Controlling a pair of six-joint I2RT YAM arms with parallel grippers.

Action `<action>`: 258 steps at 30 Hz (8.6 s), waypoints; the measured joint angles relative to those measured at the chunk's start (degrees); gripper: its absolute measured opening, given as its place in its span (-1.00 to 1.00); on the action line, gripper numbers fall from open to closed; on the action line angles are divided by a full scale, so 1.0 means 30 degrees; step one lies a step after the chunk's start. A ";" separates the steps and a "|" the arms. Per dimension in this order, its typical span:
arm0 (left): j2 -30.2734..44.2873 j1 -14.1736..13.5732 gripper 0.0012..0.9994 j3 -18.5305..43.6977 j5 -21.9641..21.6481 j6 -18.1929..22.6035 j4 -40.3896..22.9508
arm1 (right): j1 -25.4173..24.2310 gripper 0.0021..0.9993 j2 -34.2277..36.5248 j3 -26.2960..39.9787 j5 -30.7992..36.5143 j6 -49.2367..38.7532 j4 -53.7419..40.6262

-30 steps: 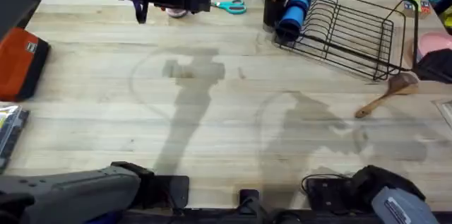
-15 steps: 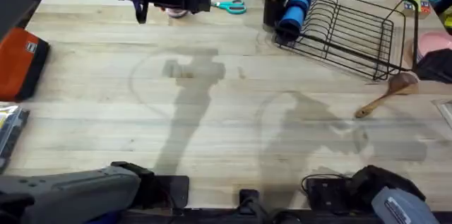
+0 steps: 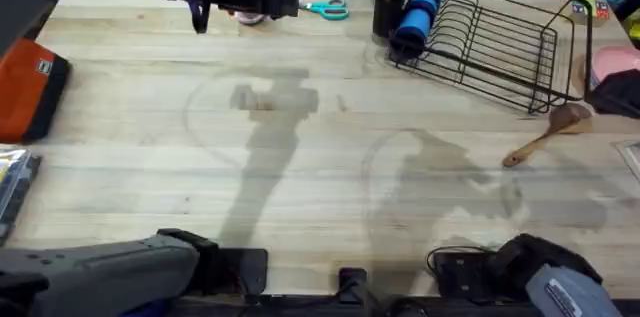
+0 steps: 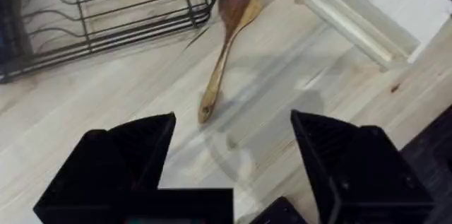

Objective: Pick up the spoon on the table one by one and put them onto the rack

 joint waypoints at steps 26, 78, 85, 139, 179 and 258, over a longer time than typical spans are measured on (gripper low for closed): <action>0.0000 0.0000 0.99 0.0000 0.0000 0.0000 -0.0007 | -0.0007 0.99 0.0000 -0.6182 0.1063 0.1121 0.6343; 0.0000 0.0000 0.99 0.0000 -0.0005 0.0000 -0.0002 | -0.0036 0.99 0.9951 -0.8371 0.1136 0.0916 1.5100; 0.0004 0.0000 0.99 0.0000 0.0000 0.0000 -0.0007 | -0.0036 0.99 1.0759 -0.8371 0.1096 0.0692 1.5841; 0.0000 0.0000 0.99 0.0000 0.0000 0.0000 -0.0007 | -0.0036 -0.93 0.9897 -0.8302 0.0722 0.0619 1.3189; 0.0000 0.0000 0.99 0.0000 0.0000 0.0000 -0.0007 | -0.0568 -0.94 0.2433 -0.8553 0.3367 0.0627 1.1069; 0.0005 0.0000 0.99 0.0000 0.0000 0.0000 -0.0015 | 1.1562 -0.94 1.8058 -0.6452 -0.4839 -0.0626 4.9208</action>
